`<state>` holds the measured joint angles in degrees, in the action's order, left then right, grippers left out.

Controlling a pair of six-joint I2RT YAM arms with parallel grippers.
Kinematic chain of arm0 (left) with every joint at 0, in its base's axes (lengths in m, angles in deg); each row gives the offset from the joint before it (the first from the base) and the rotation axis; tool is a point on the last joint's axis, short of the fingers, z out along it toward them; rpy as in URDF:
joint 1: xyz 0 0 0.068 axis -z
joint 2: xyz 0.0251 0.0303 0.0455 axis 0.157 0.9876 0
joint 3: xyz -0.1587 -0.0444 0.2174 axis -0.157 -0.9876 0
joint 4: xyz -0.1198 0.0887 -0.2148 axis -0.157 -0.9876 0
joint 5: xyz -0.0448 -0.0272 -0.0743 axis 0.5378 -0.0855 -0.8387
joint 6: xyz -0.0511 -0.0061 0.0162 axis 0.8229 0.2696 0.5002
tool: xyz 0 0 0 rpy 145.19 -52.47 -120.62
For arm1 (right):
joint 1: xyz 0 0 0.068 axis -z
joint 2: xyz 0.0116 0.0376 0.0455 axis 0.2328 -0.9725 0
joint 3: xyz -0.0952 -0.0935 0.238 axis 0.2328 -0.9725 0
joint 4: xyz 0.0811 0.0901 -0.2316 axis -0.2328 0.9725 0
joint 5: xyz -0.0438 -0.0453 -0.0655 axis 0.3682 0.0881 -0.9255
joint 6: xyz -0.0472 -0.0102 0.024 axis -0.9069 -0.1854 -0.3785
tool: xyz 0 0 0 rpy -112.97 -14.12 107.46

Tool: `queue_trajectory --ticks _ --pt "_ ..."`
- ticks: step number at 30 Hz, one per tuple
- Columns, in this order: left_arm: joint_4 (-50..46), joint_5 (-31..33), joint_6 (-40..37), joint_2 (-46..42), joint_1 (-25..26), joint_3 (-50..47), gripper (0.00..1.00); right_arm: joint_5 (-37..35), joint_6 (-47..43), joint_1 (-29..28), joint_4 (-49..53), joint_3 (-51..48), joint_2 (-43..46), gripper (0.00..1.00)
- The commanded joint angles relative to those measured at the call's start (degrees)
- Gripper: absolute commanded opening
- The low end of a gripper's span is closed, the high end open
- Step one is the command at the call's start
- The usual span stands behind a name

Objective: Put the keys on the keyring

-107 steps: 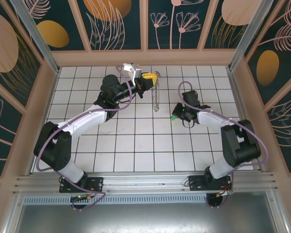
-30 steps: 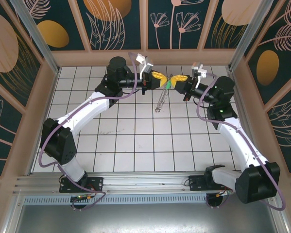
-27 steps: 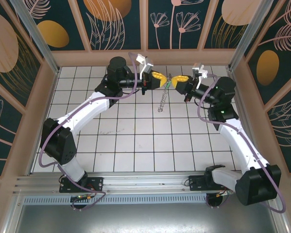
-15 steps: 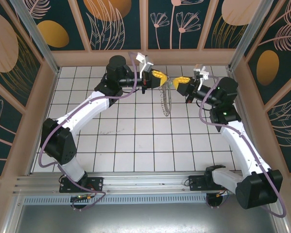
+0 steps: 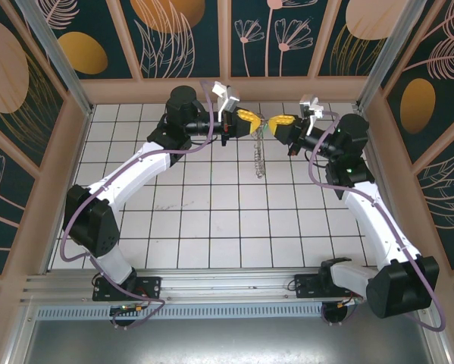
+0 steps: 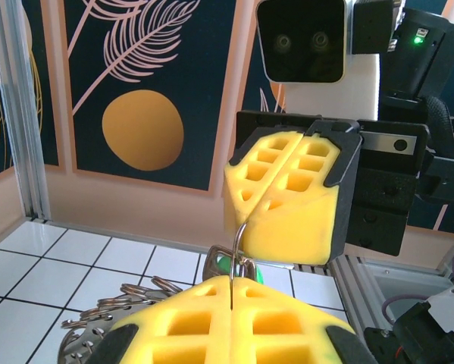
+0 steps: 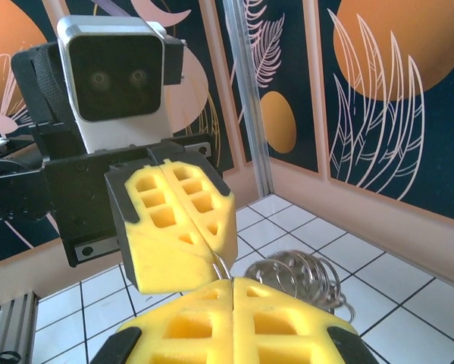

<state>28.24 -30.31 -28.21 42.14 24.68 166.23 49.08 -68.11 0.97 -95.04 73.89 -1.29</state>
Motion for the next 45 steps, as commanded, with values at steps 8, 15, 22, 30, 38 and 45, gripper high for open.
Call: queue_trajectory --ticks 8,15,22,30,38,45 --pt "1.65 -1.68 -0.38 0.24 0.36 2.14 0.00 1.18 -1.45 -2.76 -1.82 3.18 -1.58 0.00" --pt "1.81 -1.59 -0.36 0.31 0.32 1.83 0.00 1.16 -1.62 -3.53 -1.56 3.59 -2.67 0.00" --pt "1.86 -1.26 -0.64 0.23 0.31 1.60 0.00 -0.51 -2.95 -3.53 0.69 2.48 -1.68 0.00" --pt "2.14 -1.08 -0.81 -0.31 0.37 1.00 0.00 -1.94 -3.21 -1.16 1.88 -0.26 0.51 0.00" --pt "2.30 -1.42 -0.71 -0.52 0.35 0.72 0.00 -1.65 -1.46 0.64 -0.26 -1.35 0.54 0.00" --pt "2.81 -1.07 -0.64 -0.74 0.32 0.36 0.00 0.23 -0.72 0.64 -0.71 -1.59 -0.16 0.00"
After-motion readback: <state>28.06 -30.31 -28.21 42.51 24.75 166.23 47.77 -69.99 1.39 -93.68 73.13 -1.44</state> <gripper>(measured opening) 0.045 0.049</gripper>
